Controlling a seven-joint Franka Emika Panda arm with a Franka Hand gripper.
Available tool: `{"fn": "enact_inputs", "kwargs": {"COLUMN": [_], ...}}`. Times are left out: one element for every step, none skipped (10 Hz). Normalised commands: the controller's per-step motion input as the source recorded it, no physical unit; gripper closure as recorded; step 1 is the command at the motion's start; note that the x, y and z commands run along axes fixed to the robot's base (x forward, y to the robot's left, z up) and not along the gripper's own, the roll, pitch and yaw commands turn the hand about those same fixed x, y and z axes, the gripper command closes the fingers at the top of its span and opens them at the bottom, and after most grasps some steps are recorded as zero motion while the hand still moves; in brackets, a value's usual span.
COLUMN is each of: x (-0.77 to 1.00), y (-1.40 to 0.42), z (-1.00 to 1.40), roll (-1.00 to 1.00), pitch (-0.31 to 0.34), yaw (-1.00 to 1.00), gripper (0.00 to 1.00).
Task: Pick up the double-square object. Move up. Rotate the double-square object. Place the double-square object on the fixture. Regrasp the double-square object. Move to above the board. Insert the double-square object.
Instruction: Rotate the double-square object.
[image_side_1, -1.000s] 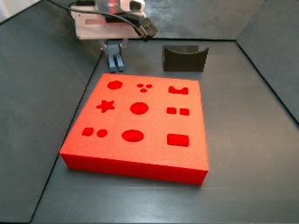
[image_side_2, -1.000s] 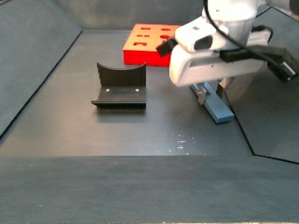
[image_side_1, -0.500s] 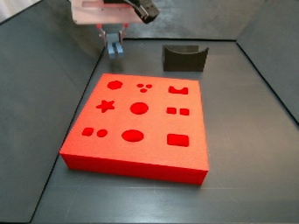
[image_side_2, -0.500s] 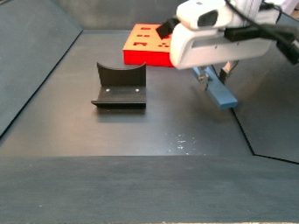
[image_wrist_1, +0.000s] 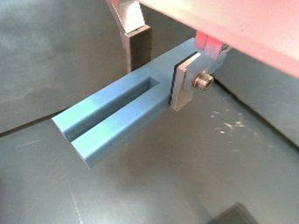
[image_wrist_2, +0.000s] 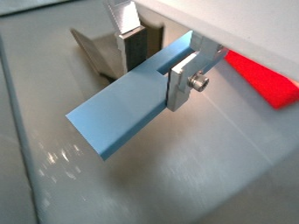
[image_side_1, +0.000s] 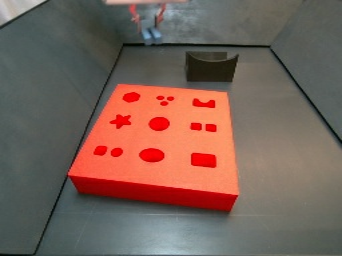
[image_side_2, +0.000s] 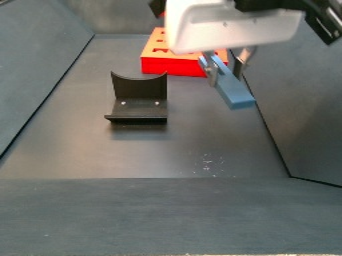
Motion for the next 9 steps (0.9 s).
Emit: {"fn": "enact_inputs", "kwargs": {"x": [0.0, -0.03, -0.02, -0.01, -0.01, -0.01, -0.01, 0.0, 0.0], "y": [0.0, -0.01, 0.0, 0.0, 0.0, 0.0, 0.01, 0.01, 0.01], "z": [0.0, -0.03, -0.01, -0.01, 0.0, 0.0, 0.0, 0.0, 0.0], "roll": [0.0, 0.0, 0.0, 0.0, 0.0, 0.0, 0.0, 0.0, 0.0], "pitch": [0.0, -0.001, -0.002, -0.003, -0.003, -0.003, -0.003, -0.003, -0.003], "yaw": [-1.0, -1.0, -1.0, -1.0, -1.0, -1.0, -1.0, -1.0, -1.0], "gripper": [1.0, 1.0, 1.0, 1.0, 1.0, 1.0, 1.0, 1.0, 1.0]}}
